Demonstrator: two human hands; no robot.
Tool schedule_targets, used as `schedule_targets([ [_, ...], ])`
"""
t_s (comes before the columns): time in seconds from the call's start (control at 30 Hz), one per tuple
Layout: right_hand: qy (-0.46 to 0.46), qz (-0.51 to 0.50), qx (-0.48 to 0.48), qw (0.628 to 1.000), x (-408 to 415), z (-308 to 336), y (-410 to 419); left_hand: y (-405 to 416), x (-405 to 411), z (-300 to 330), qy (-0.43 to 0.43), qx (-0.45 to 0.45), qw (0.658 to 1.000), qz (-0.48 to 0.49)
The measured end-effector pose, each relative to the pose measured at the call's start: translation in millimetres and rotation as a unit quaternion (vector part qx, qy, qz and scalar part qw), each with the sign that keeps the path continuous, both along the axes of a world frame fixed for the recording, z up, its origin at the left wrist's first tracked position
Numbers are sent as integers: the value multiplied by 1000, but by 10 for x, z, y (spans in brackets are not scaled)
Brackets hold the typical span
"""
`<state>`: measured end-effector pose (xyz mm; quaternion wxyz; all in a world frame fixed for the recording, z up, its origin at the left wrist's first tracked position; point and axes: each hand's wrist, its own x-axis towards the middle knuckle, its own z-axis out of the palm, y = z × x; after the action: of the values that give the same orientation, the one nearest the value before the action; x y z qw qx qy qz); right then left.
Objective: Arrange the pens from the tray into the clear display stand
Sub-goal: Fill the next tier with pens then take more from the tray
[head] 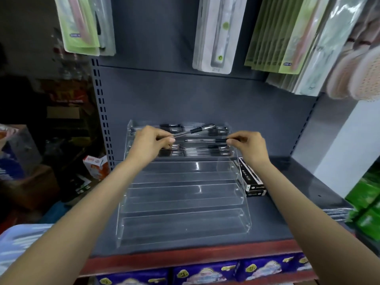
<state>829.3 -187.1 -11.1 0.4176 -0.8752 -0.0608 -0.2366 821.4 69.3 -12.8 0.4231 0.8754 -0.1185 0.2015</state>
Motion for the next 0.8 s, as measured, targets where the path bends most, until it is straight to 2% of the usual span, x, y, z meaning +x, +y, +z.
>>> schedule_targets([
  [0.1, 9, -7, -33, 999, 212, -30, 50, 16, 92, -5, 2, -1, 1000, 1],
  [0.23, 30, -14, -142, 989, 476, -80, 74, 37, 179, -13, 4, -4, 1000, -9],
  [0.33, 36, -26, -237, 971, 550, -83, 63, 33, 237, -25, 10, 2, 1000, -20],
  [0.47, -6, -26, -358, 933, 560, -89, 91, -2, 317, -59, 20, 15, 999, -24],
  [0.8, -7, -43, -463, 885, 625, -109, 167, -3, 387, -100, 22, -1, 999, -28],
])
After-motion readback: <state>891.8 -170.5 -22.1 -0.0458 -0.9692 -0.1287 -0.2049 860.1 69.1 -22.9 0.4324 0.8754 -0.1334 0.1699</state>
